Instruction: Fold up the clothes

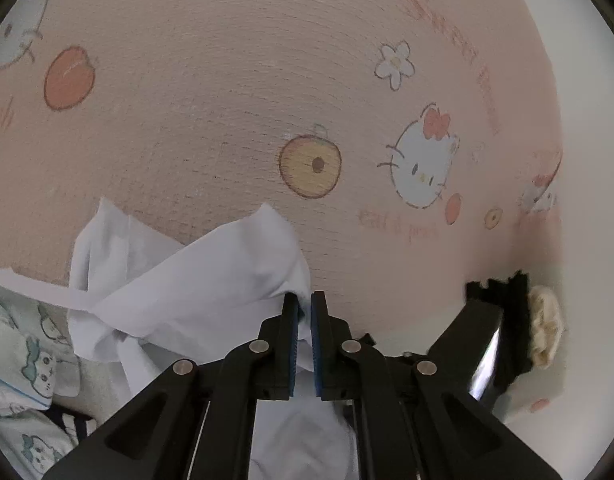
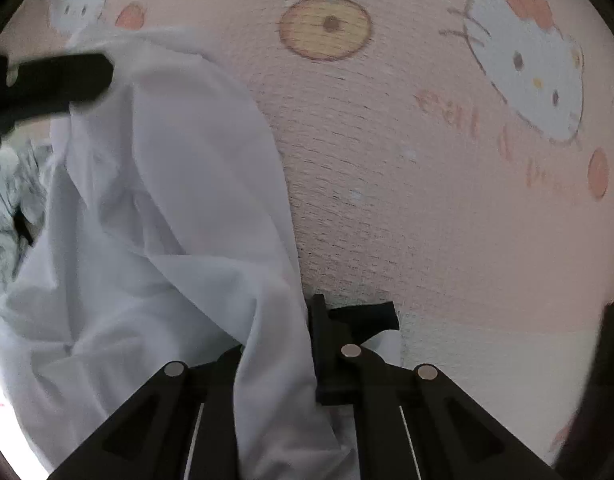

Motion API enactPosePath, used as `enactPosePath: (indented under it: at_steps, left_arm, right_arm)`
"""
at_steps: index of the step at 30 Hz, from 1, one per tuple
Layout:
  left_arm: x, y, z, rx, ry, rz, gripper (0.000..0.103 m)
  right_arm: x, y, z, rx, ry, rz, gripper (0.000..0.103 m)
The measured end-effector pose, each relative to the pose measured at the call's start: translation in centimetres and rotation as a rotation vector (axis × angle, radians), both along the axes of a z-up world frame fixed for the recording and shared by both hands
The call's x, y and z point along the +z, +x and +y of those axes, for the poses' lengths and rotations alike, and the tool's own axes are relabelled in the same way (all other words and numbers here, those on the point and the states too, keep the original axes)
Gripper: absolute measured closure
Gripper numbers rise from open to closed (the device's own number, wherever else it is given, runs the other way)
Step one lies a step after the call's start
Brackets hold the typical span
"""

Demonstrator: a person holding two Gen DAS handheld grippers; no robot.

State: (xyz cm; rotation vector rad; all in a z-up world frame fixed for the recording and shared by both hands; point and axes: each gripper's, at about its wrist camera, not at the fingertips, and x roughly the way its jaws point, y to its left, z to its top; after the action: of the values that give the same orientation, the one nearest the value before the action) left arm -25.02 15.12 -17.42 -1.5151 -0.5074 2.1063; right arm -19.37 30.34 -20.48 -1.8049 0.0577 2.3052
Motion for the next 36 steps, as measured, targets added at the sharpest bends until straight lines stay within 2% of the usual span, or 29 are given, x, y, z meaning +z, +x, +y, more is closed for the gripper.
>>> enactPosePath:
  at_steps: [3,6,10,14,22,24,26,30,34,35,36]
  left_arm:
    - [-0.1,0.1,0.2,-0.006,-0.007,-0.005,0.099]
    - [0.1,0.2,1.1,-0.02,-0.017,0.007,0.099]
    - [0.1,-0.1,2.1,-0.011,-0.012,0.013,0.099]
    - [0.2,-0.2,2.5,-0.011,0.011,0.012,0.099]
    - [2.6,-0.7,3.5,-0.028,0.073,0.072,0.099]
    - [3.3,-0.7,4.1,-0.057,0.075,0.088,0.099]
    - [3.7,-0.4,4.4,-0.08,0.075,0.103,0.099]
    - [3.7,0.3,4.6,-0.101,0.054,0.12,0.098]
    - [2.9,0.6,4.4,-0.11,-0.003,0.078,0.096]
    - [2.7,0.7,4.2,-0.108,-0.018,0.071,0.093]
    - [2.5,0.8,4.1,-0.106,-0.033,0.065,0.086]
  right_arm:
    - [-0.1,-0.8,-2.1,0.046,0.147,-0.023,0.1]
    - [-0.1,-1.1,-3.1,0.09,0.201,-0.021,0.096]
    - [0.6,-1.6,-2.2,0.082,0.164,-0.018,0.096]
    - [1.8,-1.4,1.5,-0.051,0.012,0.003,0.099]
    - [3.0,0.6,7.3,-0.184,-0.017,0.002,0.099]
    - [3.3,1.1,8.5,-0.227,-0.031,-0.001,0.099]
    - [3.5,1.7,11.9,-0.264,-0.037,-0.013,0.099]
    - [3.7,3.2,15.3,-0.289,-0.042,-0.027,0.099]
    - [4.4,3.6,17.7,-0.283,-0.086,-0.001,0.099]
    - [4.6,3.8,18.2,-0.28,-0.098,0.005,0.099]
    - [4.8,4.1,18.9,-0.27,-0.109,0.01,0.097]
